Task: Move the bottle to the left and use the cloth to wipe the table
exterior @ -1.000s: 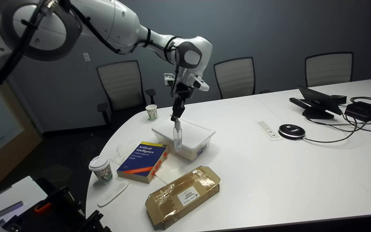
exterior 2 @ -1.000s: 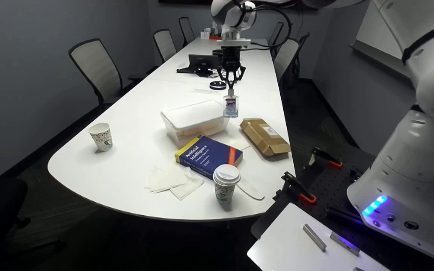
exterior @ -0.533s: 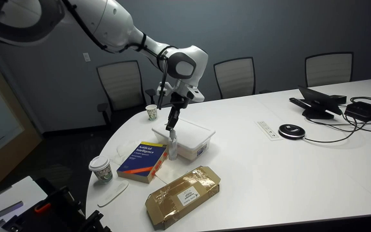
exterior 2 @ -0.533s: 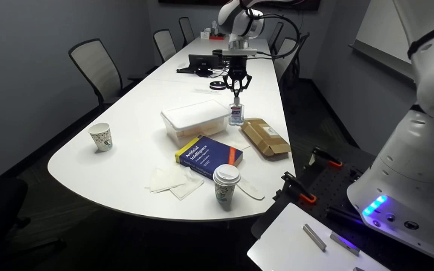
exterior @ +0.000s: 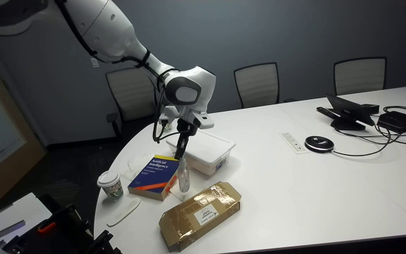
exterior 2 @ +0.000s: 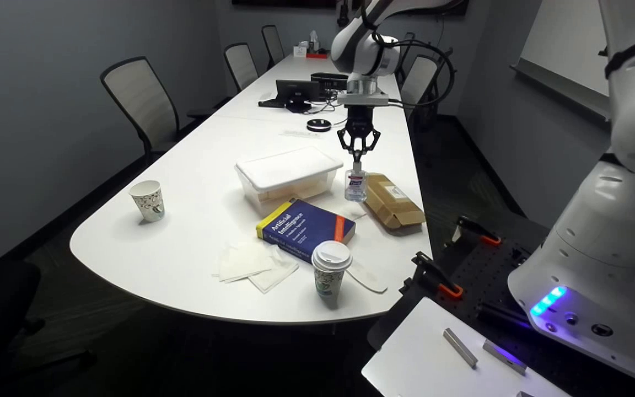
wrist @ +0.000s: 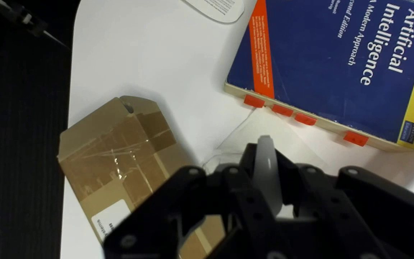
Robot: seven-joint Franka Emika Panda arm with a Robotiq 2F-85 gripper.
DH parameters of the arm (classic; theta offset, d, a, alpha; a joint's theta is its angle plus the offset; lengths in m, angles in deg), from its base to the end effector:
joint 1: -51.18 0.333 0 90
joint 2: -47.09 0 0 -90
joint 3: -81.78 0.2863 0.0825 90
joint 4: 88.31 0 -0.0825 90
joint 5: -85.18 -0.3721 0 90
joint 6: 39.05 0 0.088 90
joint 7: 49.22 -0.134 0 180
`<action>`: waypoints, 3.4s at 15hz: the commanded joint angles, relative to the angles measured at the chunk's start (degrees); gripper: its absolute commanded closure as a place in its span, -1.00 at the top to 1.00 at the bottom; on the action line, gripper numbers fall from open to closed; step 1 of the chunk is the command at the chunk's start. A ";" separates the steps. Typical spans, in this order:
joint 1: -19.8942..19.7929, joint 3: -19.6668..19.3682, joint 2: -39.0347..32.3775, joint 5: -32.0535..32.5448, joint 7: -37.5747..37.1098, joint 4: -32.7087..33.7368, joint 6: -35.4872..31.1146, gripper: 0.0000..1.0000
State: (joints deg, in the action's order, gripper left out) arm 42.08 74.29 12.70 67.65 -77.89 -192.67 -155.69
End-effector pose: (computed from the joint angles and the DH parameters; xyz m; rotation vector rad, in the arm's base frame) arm 0.5543 -0.1409 0.1435 -2.6167 1.3814 0.5822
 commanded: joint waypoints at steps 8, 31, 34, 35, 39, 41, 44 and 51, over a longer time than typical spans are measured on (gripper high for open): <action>0.89 -0.17 1.06 -0.01 4.33 -1.54 -6.60 -0.95; 0.29 0.45 -9.57 0.77 8.19 9.70 -5.91 -0.95; 0.19 0.41 -10.09 0.75 7.98 10.46 -5.29 -0.28; 0.29 0.18 -10.35 0.91 7.39 10.88 -4.73 -0.14; -0.02 0.08 -10.55 0.80 7.06 11.67 -2.92 0.43; -0.04 0.05 -9.89 0.84 6.99 11.40 -2.42 0.73; 0.26 -0.19 -7.97 1.03 6.24 11.04 -0.96 1.00; 1.51 -0.49 -4.06 2.09 5.02 11.48 2.05 0.17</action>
State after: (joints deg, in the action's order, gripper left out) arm 42.42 74.40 6.23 68.43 -71.12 -180.47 -155.64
